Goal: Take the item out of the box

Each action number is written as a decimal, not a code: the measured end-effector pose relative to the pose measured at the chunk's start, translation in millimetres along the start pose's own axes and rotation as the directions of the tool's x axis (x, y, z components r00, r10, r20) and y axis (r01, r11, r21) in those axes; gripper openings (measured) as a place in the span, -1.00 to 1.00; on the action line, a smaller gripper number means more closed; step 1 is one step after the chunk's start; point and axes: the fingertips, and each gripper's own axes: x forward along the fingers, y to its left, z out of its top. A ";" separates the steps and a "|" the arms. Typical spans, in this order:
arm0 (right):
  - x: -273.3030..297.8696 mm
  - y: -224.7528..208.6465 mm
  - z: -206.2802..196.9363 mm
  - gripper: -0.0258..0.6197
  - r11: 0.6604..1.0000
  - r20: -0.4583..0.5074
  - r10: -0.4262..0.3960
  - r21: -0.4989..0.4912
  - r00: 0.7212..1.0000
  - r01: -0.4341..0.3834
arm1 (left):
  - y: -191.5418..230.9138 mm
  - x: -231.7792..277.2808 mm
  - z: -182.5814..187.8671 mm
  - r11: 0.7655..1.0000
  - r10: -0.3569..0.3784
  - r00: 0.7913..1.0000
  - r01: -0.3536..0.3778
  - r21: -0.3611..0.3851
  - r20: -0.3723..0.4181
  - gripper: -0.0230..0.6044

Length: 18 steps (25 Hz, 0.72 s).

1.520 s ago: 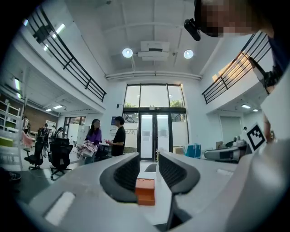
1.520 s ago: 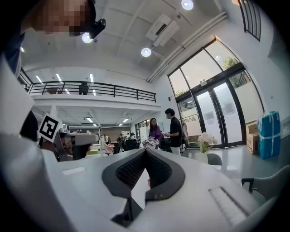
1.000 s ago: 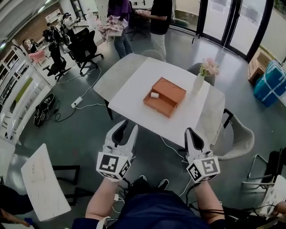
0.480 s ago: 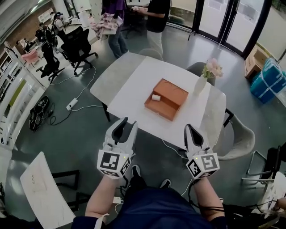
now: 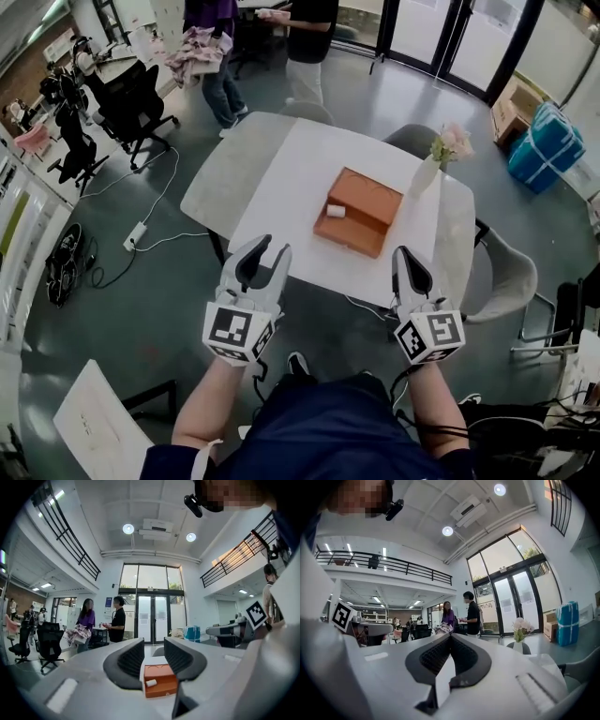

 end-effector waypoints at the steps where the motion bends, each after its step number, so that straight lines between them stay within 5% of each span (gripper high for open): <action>1: 3.3 2.9 -1.2 -0.92 1.000 0.000 -0.014 0.001 1.000 0.014 | 6.7 1.2 -2.4 1.000 -0.012 1.000 0.012 -0.001 -0.003 -0.48; 10: 32.9 -1.1 -28.6 -0.92 0.997 -0.080 -0.069 0.015 0.994 0.071 | 33.4 31.0 -28.3 0.996 -0.074 0.997 0.072 -0.051 -0.028 -0.48; 18: 89.5 -25.0 -64.1 -0.92 0.995 -0.130 -0.035 0.087 0.991 0.046 | 47.5 67.0 -54.5 0.997 -0.070 0.992 0.068 -0.031 -0.103 -0.48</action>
